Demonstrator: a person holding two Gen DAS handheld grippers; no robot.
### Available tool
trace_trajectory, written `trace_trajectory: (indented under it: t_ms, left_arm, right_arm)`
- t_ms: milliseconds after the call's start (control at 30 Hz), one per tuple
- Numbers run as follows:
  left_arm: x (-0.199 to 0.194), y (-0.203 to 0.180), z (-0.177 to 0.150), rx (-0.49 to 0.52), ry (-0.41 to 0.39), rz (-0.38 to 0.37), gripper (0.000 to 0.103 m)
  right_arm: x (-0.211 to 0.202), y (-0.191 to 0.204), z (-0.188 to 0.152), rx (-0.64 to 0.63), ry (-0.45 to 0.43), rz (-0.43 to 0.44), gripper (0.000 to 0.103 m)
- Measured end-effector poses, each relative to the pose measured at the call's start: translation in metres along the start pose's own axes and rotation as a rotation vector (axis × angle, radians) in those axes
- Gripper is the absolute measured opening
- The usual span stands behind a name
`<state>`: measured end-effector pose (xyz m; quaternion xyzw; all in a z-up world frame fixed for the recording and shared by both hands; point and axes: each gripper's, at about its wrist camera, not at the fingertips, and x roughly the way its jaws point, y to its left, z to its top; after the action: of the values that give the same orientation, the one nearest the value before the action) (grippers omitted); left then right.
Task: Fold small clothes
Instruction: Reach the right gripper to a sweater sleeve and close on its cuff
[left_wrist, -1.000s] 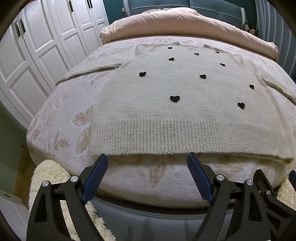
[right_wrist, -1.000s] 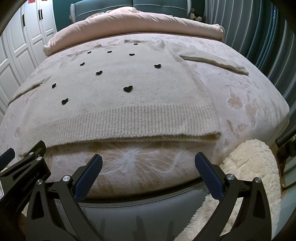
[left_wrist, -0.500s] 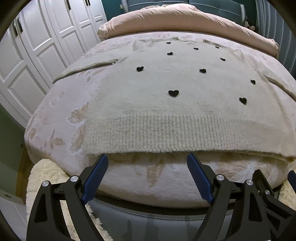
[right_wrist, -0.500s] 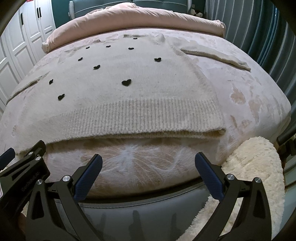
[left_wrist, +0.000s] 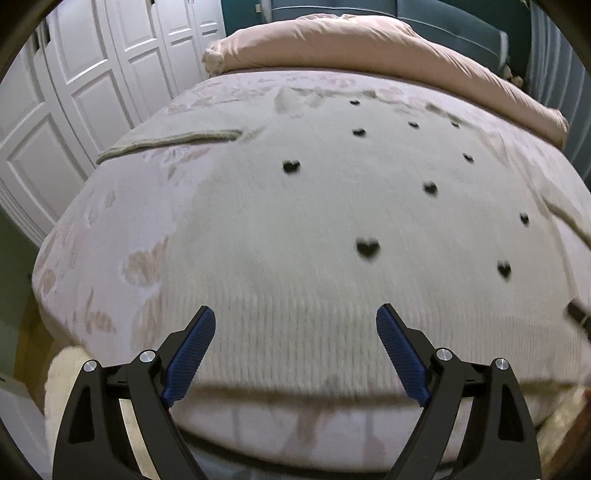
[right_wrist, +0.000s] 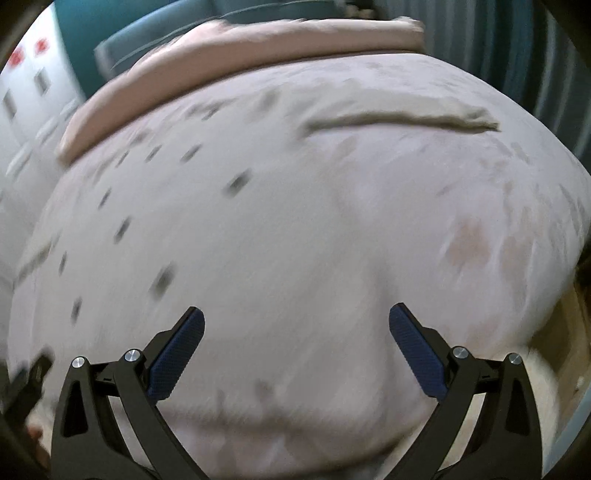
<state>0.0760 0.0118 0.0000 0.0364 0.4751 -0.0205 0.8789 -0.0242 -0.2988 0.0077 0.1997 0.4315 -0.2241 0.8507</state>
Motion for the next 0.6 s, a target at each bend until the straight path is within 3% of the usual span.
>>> trace_trajectory:
  t_ms: [100, 233, 467, 533, 600]
  left_arm:
    - [0.011, 0.007, 0.022, -0.014, -0.003, 0.013, 0.086]
    - [0.026, 0.015, 0.045, -0.046, -0.005, -0.021, 0.086]
    - [0.052, 0.020, 0.070, -0.102, -0.012, -0.002, 0.085]
    - [0.058, 0.018, 0.074, -0.097, -0.016, 0.008, 0.084]
    - [0.063, 0.016, 0.077, -0.087, -0.016, 0.032, 0.078]
  right_arm:
    - [0.026, -0.060, 0.071, 0.108, -0.048, -0.022, 0.098]
    - [0.061, -0.133, 0.142, 0.259, -0.089, -0.035, 0.098]
    - [0.123, -0.237, 0.216, 0.531, -0.119, -0.061, 0.098]
    - [0.137, -0.251, 0.222, 0.583, -0.107, -0.073, 0.091]
    - [0.154, -0.263, 0.228, 0.629, -0.077, -0.082, 0.064]
